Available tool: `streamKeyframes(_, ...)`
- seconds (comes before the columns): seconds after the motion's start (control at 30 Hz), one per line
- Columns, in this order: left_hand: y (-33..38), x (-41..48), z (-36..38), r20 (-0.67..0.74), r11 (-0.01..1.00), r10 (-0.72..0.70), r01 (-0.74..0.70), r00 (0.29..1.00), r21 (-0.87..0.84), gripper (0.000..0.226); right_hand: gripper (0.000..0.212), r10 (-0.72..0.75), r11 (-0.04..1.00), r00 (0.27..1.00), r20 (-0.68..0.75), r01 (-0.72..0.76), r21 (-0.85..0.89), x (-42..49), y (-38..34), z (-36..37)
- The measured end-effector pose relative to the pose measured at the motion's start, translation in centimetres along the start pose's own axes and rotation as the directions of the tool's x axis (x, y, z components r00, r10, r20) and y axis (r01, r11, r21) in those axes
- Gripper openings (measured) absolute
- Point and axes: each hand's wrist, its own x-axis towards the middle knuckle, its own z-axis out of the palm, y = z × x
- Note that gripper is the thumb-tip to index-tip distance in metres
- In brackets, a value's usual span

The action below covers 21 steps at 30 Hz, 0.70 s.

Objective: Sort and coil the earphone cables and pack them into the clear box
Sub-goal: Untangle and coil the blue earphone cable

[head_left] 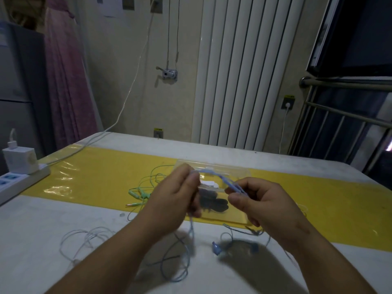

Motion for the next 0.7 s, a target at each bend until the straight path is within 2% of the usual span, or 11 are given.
streamKeyframes(0.1,0.4,0.5,-0.7,-0.162,0.981,-0.064,0.033,0.985,-0.19,0.031,0.017,0.03,0.996,0.999,-0.021,-0.032,-0.079,0.2,0.2,-0.9)
streamKeyframes(0.27,0.2,1.0,-1.8,-0.262,0.986,-0.074,0.032,0.962,-0.161,0.026,0.037,0.009,0.925,0.999,-0.053,-0.029,-0.378,0.4,0.4,-1.7)
streamKeyframes(0.3,0.2,1.0,-1.9,-0.262,0.988,-0.067,0.027,0.963,-0.154,0.025,0.038,0.021,0.94,0.998,-0.056,-0.039,-0.338,0.4,0.4,-1.8)
streamKeyframes(0.37,0.0,1.0,-2.3,-0.227,0.993,-0.057,0.031,0.972,-0.118,0.023,0.03,0.087,0.994,0.993,-0.085,-0.092,-0.059,0.5,0.3,-2.0)
streamKeyframes(0.43,0.0,0.8,-2.4,-0.158,0.998,-0.061,0.059,0.985,-0.014,0.019,0.023,0.103,0.979,0.987,-0.123,-0.079,0.186,0.7,0.1,-2.0)
streamKeyframes(0.5,-0.3,0.7,-2.2,-0.107,0.991,-0.084,0.094,0.991,0.092,0.013,0.027,0.074,0.969,0.98,-0.182,-0.027,0.244,0.7,0.2,-1.9)
streamKeyframes(0.6,-0.6,0.8,-2.1,-0.08,0.942,-0.096,0.117,0.992,0.315,0.023,0.028,0.025,0.996,0.966,-0.257,-0.001,0.091,0.5,0.1,-1.6)
streamKeyframes(0.7,-1.0,0.9,-2.5,-0.004,0.756,-0.018,0.017,1.0,0.654,0.031,0.026,0.019,0.999,0.957,-0.289,-0.029,-0.029,0.5,0.0,-1.7)
